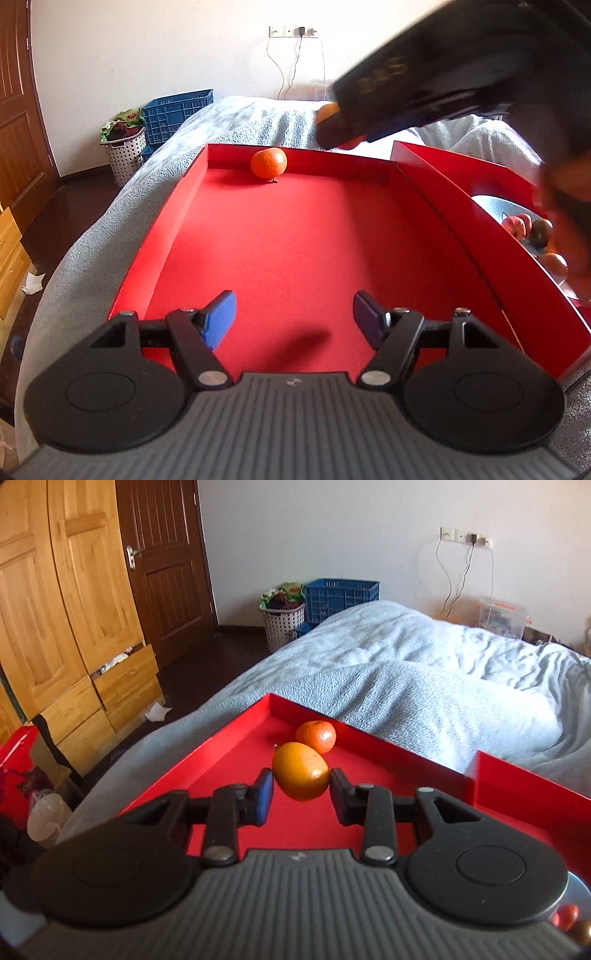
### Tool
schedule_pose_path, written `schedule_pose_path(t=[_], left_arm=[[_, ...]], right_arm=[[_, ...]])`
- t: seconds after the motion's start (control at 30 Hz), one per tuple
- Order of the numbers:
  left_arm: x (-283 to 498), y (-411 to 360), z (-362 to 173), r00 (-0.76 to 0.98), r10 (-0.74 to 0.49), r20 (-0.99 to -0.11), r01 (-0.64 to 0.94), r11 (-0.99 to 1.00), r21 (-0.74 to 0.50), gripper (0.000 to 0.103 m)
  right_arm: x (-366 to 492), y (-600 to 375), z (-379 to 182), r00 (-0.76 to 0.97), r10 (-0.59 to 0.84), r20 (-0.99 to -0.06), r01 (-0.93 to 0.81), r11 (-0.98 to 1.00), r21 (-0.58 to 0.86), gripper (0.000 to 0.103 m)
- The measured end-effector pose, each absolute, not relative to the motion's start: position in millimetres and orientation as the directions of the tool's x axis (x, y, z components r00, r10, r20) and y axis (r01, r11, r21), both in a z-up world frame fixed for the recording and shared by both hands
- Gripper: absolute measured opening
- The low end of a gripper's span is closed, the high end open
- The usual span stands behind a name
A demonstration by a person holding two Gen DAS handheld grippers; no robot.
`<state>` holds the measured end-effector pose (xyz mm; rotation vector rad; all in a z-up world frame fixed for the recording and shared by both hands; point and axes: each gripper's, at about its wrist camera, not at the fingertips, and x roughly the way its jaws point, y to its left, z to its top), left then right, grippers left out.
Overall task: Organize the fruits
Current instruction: 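Grasp another small orange from the tray with the right tool, then grasp the last small orange with the left tool while the right tool holds its orange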
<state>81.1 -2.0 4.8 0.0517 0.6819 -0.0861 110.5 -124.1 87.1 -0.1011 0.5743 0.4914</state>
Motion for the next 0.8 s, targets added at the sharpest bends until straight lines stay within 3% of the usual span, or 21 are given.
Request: schedule_pose_path(t=[0.17,0.3,0.47,0.8], left_arm=[[85,6,23,0.770,-0.071,-0.634,0.101,0.995,0.010,0.075],[108,3,43,0.789,-0.030,-0.613,0.099,0.992,0.079,0.083],[154,-10,62,0.797,0.009,-0.604,0.118,0.978,0.170,0.083],[269,-14,31,0.716,0.126,-0.687,0.067,0.967,0.247,0.083]], right_arm=[[39,-170,86,0.775,0.398,-0.491,-0.421,0.904,0.067,0.037],[3,-190,69,0.795,0.379,-0.474,-0.385,0.919,0.088,0.036],[-20,-189,52,0.798,0.416,-0.436,-0.410,0.905,0.112,0.036],[-25,-191,45,0.798,0.462,-0.387,-0.473,0.878,0.074,0.036]])
